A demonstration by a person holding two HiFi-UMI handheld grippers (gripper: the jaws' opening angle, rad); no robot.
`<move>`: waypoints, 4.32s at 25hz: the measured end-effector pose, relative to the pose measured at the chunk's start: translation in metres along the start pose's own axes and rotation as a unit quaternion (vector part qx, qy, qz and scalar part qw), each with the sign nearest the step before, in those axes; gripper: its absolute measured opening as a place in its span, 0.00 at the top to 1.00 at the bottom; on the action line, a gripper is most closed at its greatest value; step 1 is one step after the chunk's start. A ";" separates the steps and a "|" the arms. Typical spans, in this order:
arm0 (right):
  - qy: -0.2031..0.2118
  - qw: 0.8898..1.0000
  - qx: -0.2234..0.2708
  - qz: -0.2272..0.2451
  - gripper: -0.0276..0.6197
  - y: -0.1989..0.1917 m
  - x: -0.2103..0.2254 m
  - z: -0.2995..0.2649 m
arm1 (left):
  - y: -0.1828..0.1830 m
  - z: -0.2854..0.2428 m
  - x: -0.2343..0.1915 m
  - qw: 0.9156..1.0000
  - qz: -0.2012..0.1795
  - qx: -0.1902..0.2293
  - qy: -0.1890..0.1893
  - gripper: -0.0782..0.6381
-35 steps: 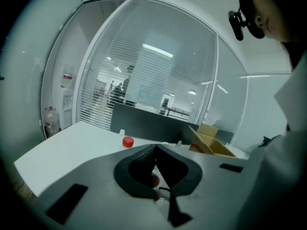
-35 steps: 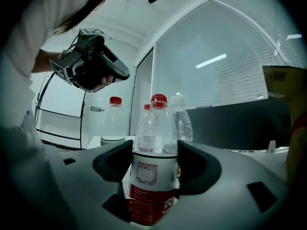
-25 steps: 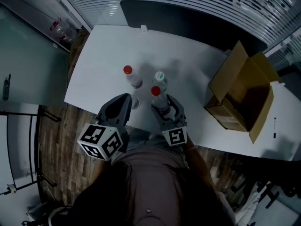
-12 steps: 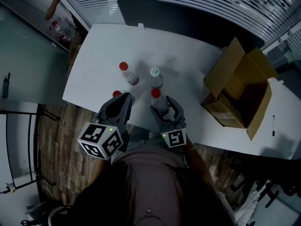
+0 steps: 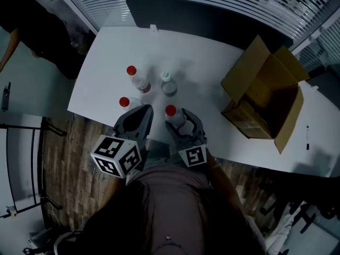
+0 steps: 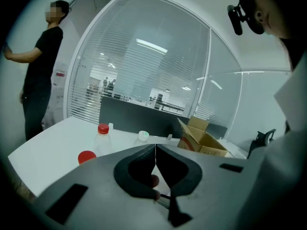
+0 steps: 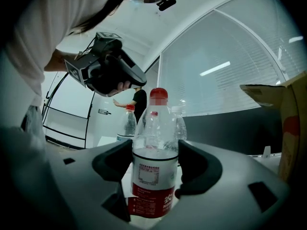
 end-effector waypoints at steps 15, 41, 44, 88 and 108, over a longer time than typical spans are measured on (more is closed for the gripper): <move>-0.002 1.000 -0.012 0.002 0.49 -0.001 0.007 0.006 | -0.009 0.001 0.015 1.000 0.001 0.004 0.010 0.88; 0.042 0.999 -0.033 0.007 0.49 0.007 0.017 0.018 | -0.016 -0.005 0.030 0.999 0.009 0.026 0.027 0.88; 0.039 0.998 -0.037 0.016 0.49 0.009 0.016 0.023 | -0.017 -0.002 0.028 0.999 0.010 0.023 0.025 0.88; -0.243 0.963 -0.108 -0.043 0.82 0.108 -0.088 0.147 | -0.076 0.166 0.028 0.995 -0.011 0.024 -0.096 0.88; -0.272 0.959 -0.063 -0.041 0.89 0.176 -0.144 0.189 | -0.091 0.194 0.031 0.992 -0.011 0.026 -0.125 0.88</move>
Point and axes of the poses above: the fingertips, and each gripper's own axes: z backward along the fingers, x to its right, y out of its top, the point moved 10 cm from there along z, backward along the fingers, and after that the axes turned 12 degrees about -y, right-handed, at the moved point
